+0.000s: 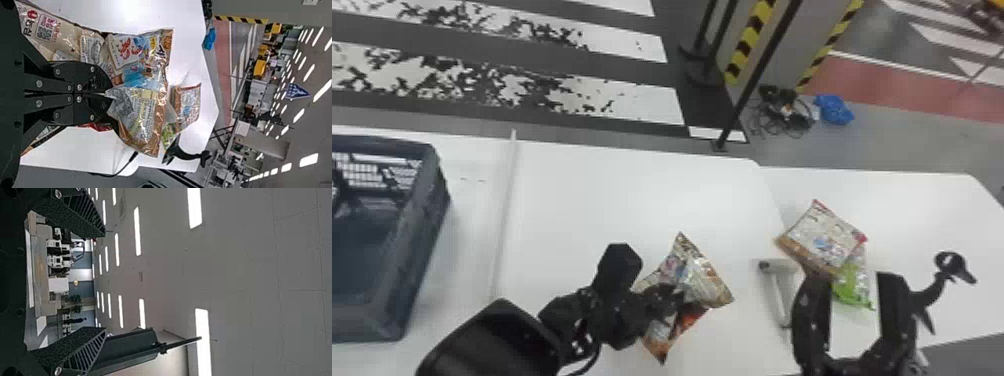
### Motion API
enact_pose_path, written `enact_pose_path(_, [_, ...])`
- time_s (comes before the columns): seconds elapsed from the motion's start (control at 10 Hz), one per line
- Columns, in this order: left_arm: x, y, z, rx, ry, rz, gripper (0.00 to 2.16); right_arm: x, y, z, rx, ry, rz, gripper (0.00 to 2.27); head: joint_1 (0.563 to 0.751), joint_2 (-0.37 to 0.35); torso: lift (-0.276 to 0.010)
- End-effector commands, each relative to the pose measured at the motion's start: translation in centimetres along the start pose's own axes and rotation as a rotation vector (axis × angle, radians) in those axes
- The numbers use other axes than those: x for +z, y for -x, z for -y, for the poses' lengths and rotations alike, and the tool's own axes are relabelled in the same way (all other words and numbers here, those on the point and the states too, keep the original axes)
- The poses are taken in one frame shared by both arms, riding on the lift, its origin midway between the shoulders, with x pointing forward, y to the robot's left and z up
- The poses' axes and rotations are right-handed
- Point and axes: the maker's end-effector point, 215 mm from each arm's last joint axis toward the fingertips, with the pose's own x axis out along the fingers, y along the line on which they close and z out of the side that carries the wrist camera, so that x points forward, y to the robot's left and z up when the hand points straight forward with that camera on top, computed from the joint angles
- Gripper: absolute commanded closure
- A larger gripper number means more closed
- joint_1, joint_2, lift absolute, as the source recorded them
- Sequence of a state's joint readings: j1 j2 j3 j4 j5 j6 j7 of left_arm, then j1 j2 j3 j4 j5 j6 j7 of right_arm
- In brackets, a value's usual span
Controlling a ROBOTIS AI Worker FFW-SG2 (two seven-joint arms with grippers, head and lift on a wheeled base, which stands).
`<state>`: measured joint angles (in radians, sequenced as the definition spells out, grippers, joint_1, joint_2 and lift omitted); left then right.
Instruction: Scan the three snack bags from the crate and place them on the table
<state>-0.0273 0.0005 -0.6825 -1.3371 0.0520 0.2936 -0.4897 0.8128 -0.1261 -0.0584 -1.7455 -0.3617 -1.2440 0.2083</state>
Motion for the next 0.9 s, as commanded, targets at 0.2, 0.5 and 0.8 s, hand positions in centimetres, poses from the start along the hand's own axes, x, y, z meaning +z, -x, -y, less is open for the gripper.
enact_pose_path(0.2, [-2.8, -0.6, -2.2, 0.029, -0.061, -0.022, 1.78, 0.8, 0.4, 0.8, -0.015, 0.010, 0.014, 0.09, 0.695, -0.350, -0.037])
enact_pose_path(0.5, [-1.1, -1.0, -0.9, 0.047, -0.079, -0.022, 0.00, 0.5, 0.3, 0.7, -0.015, 0.006, 0.012, 0.09, 0.695, -0.350, -0.037])
enact_pose_path(0.8, [6.3, 1.9, -0.3, 0.101, -0.053, 0.151, 0.07, 0.6, 0.4, 0.8, -0.013, 0.007, 0.009, 0.09, 0.695, -0.350, -0.037])
